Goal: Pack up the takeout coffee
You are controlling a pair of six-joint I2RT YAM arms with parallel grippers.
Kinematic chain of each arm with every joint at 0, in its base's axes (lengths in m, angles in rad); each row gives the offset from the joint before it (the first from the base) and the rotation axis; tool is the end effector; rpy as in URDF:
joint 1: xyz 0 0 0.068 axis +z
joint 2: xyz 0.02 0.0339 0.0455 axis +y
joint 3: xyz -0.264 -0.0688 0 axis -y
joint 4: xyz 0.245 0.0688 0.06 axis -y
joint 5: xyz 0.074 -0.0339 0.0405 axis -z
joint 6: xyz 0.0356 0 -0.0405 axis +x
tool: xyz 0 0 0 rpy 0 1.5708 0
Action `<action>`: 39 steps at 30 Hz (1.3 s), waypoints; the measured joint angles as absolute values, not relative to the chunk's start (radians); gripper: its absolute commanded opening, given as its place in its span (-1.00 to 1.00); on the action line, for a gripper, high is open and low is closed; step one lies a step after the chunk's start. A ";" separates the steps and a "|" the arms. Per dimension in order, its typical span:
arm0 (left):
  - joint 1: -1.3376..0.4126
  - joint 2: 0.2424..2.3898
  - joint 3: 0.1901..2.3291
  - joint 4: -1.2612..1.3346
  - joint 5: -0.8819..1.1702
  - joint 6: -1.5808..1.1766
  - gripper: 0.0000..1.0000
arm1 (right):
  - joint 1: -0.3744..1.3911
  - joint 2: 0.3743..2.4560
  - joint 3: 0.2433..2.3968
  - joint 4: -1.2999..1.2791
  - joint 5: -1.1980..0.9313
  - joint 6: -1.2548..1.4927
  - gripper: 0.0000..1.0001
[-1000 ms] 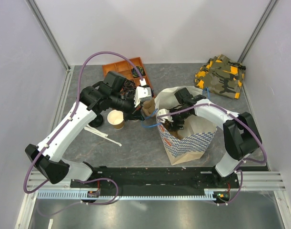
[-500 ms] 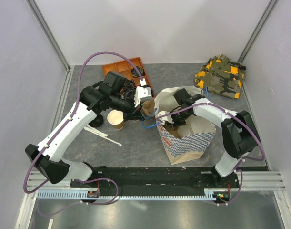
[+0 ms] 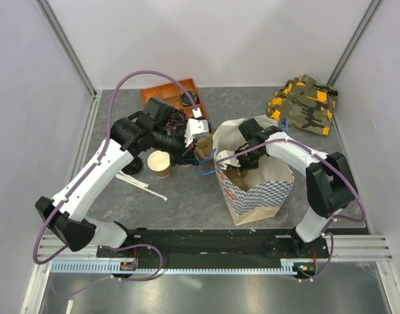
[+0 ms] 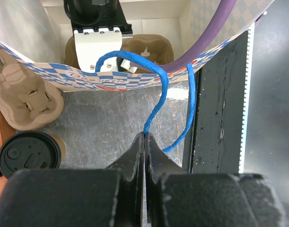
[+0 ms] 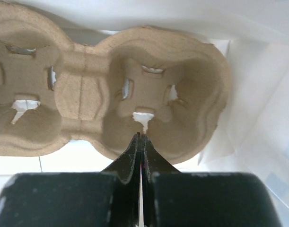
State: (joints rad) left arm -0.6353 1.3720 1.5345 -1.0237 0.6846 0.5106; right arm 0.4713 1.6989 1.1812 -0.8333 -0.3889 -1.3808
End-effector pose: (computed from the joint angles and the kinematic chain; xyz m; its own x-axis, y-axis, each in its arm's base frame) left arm 0.2008 -0.1760 0.3941 -0.1460 0.5780 -0.8029 0.9888 0.1107 -0.1001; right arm 0.2787 0.1572 0.2019 0.3207 -0.8564 -0.4046 -0.9472 -0.2865 -0.1442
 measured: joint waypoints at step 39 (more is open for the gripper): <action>-0.636 1.455 1.601 -1.030 0.690 0.549 -0.92 | 0.336 1.537 1.240 -0.624 -0.750 -1.087 0.61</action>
State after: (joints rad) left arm -0.6365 1.4548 1.6009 -1.0302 0.6895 0.5488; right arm 0.3355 1.5372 1.2396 -0.6243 -0.7502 -1.0866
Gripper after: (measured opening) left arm 0.026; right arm 0.733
